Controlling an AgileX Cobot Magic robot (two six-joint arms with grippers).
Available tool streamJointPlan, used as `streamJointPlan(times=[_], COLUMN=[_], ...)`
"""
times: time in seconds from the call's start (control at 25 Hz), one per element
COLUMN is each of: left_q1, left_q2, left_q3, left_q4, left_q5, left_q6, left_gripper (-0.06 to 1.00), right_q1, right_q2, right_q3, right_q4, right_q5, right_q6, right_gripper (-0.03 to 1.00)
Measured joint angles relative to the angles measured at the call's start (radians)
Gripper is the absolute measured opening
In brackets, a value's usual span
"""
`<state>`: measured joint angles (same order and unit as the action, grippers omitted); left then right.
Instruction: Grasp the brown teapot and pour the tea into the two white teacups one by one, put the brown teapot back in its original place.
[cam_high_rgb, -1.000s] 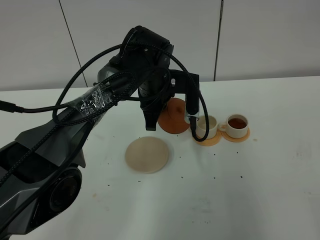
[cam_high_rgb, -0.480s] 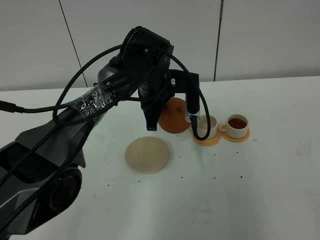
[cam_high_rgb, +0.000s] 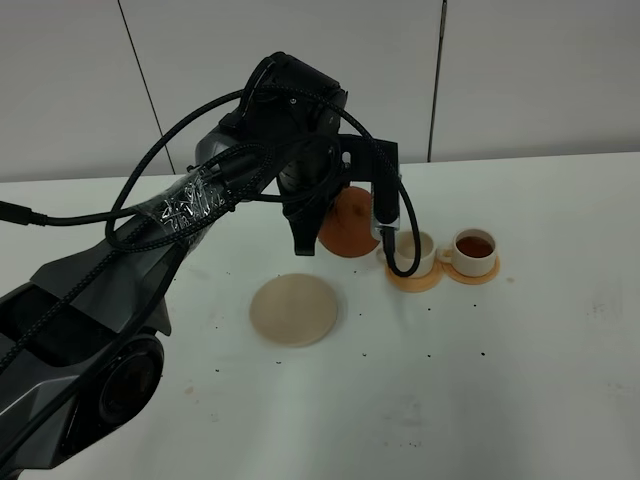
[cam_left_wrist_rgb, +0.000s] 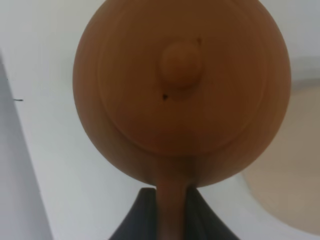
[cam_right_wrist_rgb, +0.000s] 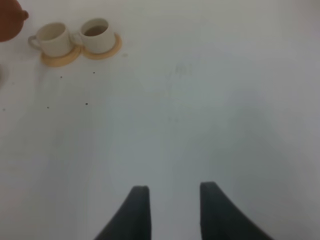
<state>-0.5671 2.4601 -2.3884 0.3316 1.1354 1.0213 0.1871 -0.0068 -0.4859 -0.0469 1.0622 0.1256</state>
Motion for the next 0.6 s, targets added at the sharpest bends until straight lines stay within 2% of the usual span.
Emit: streamJointPlan(times=[0.28,0.6], left_q1=[-0.011,-0.026], left_q2=[0.000,0.000], left_q3=[0.000,0.000], left_q4=[0.027,0.059], left_q5=[-0.078,-0.092], left_q6=[-0.001,-0.001], left_gripper=[0.17,0.17], right_q1=[0.000,0.000], right_q2=[0.000,0.000], right_q3=[0.000,0.000], right_q4=[0.000,0.000], right_q5=[0.000,0.000], right_q6=[0.000,0.000], right_gripper=[0.24,0.24])
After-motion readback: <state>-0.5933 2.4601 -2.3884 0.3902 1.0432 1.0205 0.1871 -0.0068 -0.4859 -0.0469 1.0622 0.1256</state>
